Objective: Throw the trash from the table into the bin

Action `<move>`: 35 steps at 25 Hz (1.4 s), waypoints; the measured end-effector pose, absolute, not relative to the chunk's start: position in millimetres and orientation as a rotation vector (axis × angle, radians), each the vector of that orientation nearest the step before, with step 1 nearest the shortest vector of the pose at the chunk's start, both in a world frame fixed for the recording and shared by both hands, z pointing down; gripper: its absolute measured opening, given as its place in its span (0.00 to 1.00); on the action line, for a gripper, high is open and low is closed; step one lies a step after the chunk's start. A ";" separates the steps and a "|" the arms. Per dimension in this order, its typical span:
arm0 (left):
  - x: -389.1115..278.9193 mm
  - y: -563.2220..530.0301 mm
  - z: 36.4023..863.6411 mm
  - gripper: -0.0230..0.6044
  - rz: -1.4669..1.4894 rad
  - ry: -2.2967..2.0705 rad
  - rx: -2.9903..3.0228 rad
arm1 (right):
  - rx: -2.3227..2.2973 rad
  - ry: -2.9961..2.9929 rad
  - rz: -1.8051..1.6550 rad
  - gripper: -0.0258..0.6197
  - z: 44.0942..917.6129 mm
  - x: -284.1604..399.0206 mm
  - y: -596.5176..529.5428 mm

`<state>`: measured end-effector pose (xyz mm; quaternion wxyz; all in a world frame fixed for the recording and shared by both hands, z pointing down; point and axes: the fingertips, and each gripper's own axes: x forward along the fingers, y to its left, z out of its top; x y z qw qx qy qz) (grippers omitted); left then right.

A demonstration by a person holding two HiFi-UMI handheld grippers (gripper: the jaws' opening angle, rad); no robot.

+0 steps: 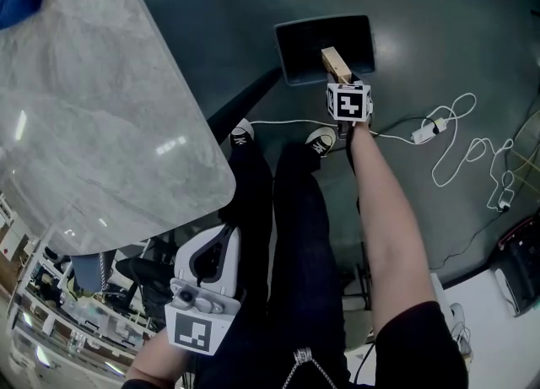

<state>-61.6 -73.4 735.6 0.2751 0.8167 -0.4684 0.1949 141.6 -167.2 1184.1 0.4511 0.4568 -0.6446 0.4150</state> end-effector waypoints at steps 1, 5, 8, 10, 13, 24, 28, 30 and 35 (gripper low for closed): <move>-61.4 -73.6 735.7 0.04 0.523 -1.259 2.196 | 1.136 -1.595 1.032 0.37 1182.9 142.1 -168.1; -59.2 -72.3 737.0 0.04 0.521 -1.252 2.193 | 1.151 -1.613 1.044 0.37 1180.3 142.1 -171.4; -59.3 -70.1 738.2 0.04 0.518 -1.247 2.187 | 1.145 -1.613 1.040 0.37 1179.3 141.8 -170.1; -60.5 -69.7 738.4 0.04 0.515 -1.249 2.181 | 1.136 -1.625 1.042 0.38 1179.3 139.6 -169.0; -61.5 -68.5 739.5 0.04 0.511 -1.254 2.172 | 1.126 -1.639 1.034 0.41 1179.1 138.5 -167.2; -52.4 -61.6 722.4 0.04 0.425 -1.245 2.152 | 1.154 -1.609 0.948 0.30 1139.8 157.7 -159.0; -45.0 -61.7 694.7 0.04 0.400 -1.238 2.173 | 1.167 -1.621 0.884 0.10 1083.6 168.8 -148.1; -43.3 -70.2 668.2 0.04 0.359 -1.255 2.202 | 1.187 -1.639 0.889 0.09 1046.9 176.0 -139.7; -55.0 -106.4 571.4 0.04 0.221 -1.349 2.285 | 1.254 -1.691 0.954 0.09 931.4 205.6 -107.6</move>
